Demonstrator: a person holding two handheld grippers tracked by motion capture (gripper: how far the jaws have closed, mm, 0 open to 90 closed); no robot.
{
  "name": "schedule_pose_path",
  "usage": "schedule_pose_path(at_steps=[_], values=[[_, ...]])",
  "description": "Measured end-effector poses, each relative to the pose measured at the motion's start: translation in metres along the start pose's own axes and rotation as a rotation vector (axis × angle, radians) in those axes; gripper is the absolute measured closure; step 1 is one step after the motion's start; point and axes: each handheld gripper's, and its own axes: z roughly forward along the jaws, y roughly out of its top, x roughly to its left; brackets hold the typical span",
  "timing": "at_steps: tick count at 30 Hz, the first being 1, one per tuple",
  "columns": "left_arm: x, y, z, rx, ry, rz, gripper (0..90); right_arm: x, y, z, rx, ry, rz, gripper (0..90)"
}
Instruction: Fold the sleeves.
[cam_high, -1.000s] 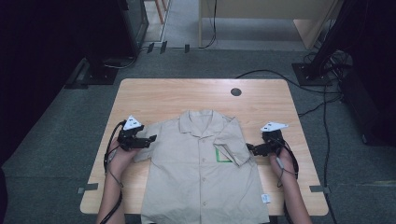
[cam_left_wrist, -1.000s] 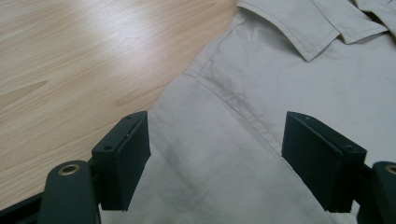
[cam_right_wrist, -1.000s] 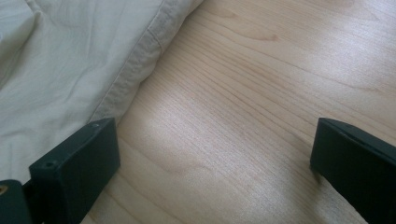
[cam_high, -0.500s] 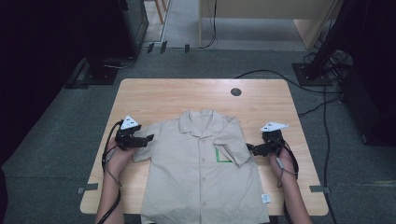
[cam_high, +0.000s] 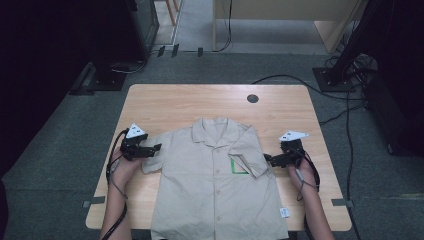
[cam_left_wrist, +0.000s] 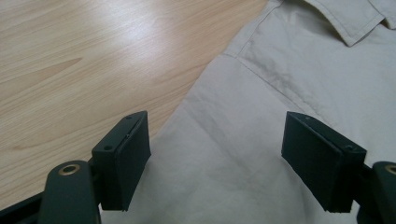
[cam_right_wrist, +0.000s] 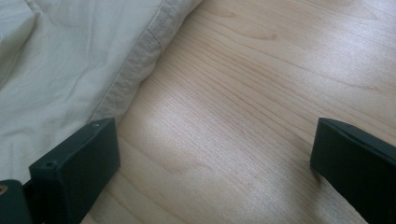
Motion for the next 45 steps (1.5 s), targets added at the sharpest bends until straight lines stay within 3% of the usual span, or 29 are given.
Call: schedule_pose_path(at_steps=[30, 39, 44, 45], values=[[0.021, -0.016, -0.009, -0.001, 0.022, -0.048, 24.3, 0.002, -0.001, 0.000, 0.000, -0.001, 0.001, 0.9], [0.022, -0.019, -0.011, 0.009, 0.045, -0.037, 34.6, 0.002, -0.001, 0.000, 0.000, 0.000, 0.001, 0.9], [0.021, -0.020, -0.013, 0.000, 0.041, -0.034, 43.9, 0.002, -0.001, 0.000, 0.000, 0.000, 0.001, 0.9], [0.021, -0.021, -0.013, -0.003, 0.039, -0.034, 49.4, 0.002, -0.001, 0.000, 0.000, 0.000, 0.001, 0.9]])
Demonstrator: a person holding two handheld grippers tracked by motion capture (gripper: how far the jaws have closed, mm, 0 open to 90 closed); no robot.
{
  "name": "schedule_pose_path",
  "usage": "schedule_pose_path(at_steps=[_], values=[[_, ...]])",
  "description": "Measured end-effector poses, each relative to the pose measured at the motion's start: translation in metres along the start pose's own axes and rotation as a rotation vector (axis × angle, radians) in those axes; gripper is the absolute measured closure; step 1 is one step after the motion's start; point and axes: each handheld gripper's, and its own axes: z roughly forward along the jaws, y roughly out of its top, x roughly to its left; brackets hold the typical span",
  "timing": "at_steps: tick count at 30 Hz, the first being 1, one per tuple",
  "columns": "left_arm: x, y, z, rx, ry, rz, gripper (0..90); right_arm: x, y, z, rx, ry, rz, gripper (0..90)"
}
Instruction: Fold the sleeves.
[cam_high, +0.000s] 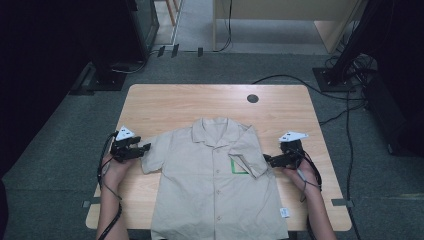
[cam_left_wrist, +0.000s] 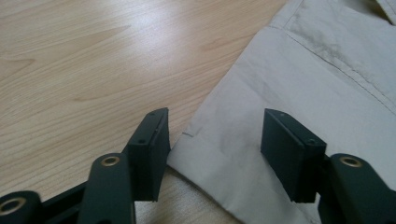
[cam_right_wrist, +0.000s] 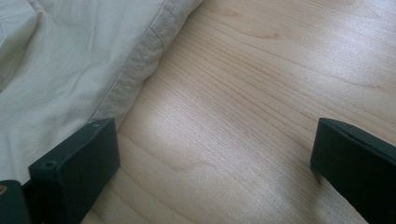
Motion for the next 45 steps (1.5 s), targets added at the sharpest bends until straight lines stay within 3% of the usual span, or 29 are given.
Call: schedule_pose_path(at_steps=[2, 6, 11, 14, 18, 22, 29, 33, 40, 45], values=[[-0.001, -0.001, -0.001, -0.004, -0.002, -0.004, 54.7, 0.000, 0.000, 0.000, 0.000, 0.000, 0.000, 0.9], [-0.001, -0.002, -0.002, -0.010, -0.019, -0.032, 75.1, 0.000, 0.000, 0.000, 0.000, 0.000, 0.000, 0.9], [-0.001, 0.000, -0.002, 0.001, -0.032, -0.087, 86.4, 0.000, 0.000, 0.000, 0.000, 0.000, 0.000, 0.9], [-0.005, 0.002, -0.002, 0.014, -0.014, -0.053, 87.2, 0.000, 0.000, 0.000, 0.000, 0.000, 0.000, 0.9], [-0.005, 0.002, -0.001, 0.014, -0.023, -0.063, 87.1, 0.000, 0.000, 0.000, 0.000, -0.001, 0.000, 0.9], [-0.004, 0.003, -0.003, 0.002, -0.051, -0.084, 87.4, 0.000, 0.000, 0.000, 0.001, -0.006, 0.006, 0.9], [-0.010, 0.011, -0.010, -0.035, -0.078, -0.063, 87.5, 0.000, 0.000, 0.000, 0.000, -0.012, 0.009, 0.9], [-0.011, 0.015, -0.012, -0.051, -0.114, -0.072, 87.5, -0.001, 0.000, 0.000, -0.001, -0.012, 0.010, 0.9], [-0.016, 0.022, -0.018, -0.076, -0.133, -0.053, 87.5, -0.001, 0.000, 0.000, -0.001, -0.012, 0.010, 0.9], [-0.027, 0.032, -0.022, -0.091, -0.159, -0.014, 87.5, -0.001, 0.000, 0.000, -0.001, -0.012, 0.010, 1.0]])
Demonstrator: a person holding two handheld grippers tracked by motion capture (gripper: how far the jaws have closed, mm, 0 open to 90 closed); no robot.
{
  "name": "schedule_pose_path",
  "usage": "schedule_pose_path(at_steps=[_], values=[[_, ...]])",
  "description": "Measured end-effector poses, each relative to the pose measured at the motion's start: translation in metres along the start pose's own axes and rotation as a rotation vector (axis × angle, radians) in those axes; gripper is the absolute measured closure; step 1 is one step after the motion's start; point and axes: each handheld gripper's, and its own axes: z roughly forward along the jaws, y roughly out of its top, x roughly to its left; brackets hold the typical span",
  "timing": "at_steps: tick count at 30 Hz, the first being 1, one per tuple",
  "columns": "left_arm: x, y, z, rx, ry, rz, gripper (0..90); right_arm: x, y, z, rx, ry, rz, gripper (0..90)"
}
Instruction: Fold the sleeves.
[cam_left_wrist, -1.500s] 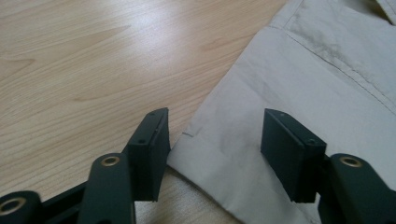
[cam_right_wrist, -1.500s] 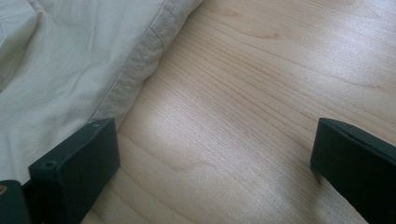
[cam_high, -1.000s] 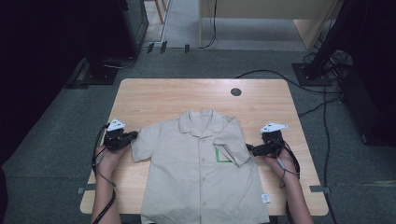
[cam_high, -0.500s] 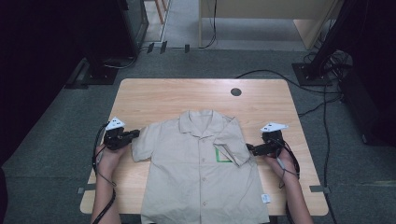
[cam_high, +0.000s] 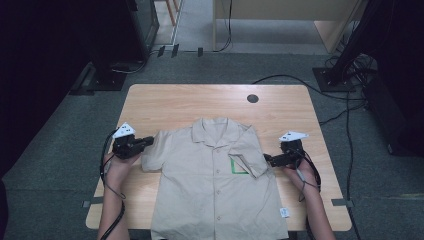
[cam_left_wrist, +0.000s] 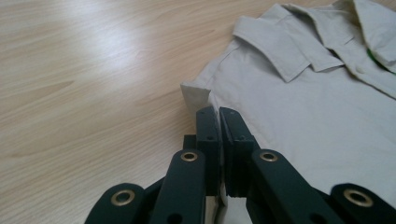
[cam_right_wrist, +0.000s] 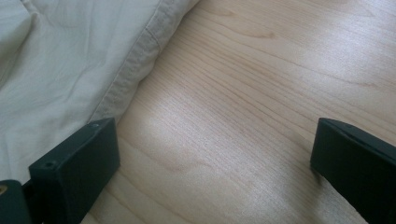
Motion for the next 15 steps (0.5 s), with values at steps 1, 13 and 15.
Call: schedule_pose_path(at_steps=[1, 13, 15], values=[[-0.002, 0.002, 0.000, -0.003, -0.004, 0.006, 87.5, 0.000, 0.000, 0.000, 0.000, 0.000, 0.000, 1.0], [-0.020, 0.014, 0.008, 0.002, -0.047, 0.055, 87.5, 0.000, 0.000, 0.000, 0.000, 0.000, 0.000, 0.9], [-0.024, 0.016, 0.009, -0.002, -0.062, 0.057, 87.4, 0.000, 0.000, 0.000, 0.000, 0.000, 0.000, 1.0]])
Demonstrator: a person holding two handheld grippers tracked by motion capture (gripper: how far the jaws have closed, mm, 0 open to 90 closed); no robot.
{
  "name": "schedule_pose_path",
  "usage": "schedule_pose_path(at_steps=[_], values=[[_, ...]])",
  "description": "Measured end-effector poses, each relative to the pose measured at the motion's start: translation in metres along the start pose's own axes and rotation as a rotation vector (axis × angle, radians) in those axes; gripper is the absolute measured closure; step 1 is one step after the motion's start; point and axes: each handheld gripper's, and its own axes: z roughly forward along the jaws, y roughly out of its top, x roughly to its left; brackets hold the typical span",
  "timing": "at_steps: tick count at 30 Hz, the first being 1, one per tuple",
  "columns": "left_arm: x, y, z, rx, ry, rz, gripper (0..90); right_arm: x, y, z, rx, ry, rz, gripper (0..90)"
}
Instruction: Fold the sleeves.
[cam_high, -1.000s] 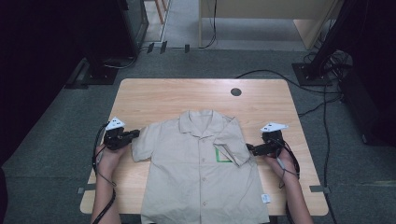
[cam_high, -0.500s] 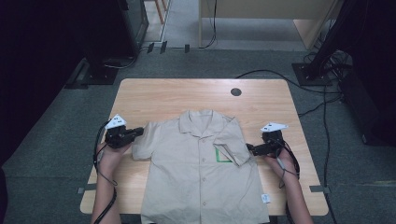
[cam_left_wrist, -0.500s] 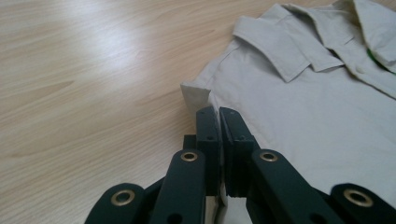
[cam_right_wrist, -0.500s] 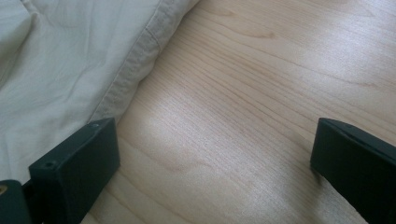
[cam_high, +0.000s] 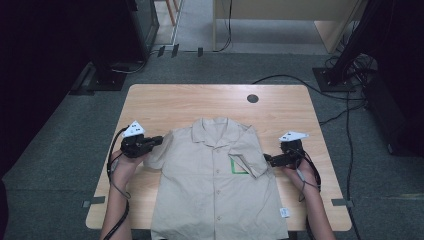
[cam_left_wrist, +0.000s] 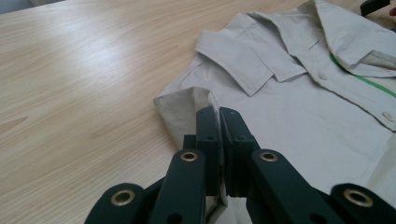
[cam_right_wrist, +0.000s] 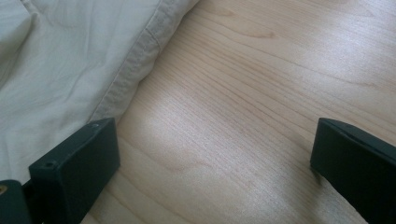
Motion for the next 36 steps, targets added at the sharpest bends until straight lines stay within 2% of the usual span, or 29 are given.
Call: schedule_pose_path(at_steps=[9, 20, 27, 36], values=[[-0.009, 0.006, 0.006, -0.004, -0.028, 0.019, 87.4, 0.000, 0.000, 0.000, 0.000, 0.000, 0.000, 1.0], [-0.016, 0.010, 0.012, -0.010, -0.066, 0.016, 87.4, 0.000, 0.000, 0.000, 0.000, 0.000, 0.000, 1.0], [-0.025, 0.013, 0.021, 0.002, -0.086, 0.033, 87.4, 0.000, 0.000, 0.000, 0.000, 0.000, 0.000, 0.9], [-0.030, 0.015, 0.027, -0.014, -0.113, 0.022, 87.3, 0.000, 0.000, 0.000, 0.000, 0.000, 0.000, 1.0]])
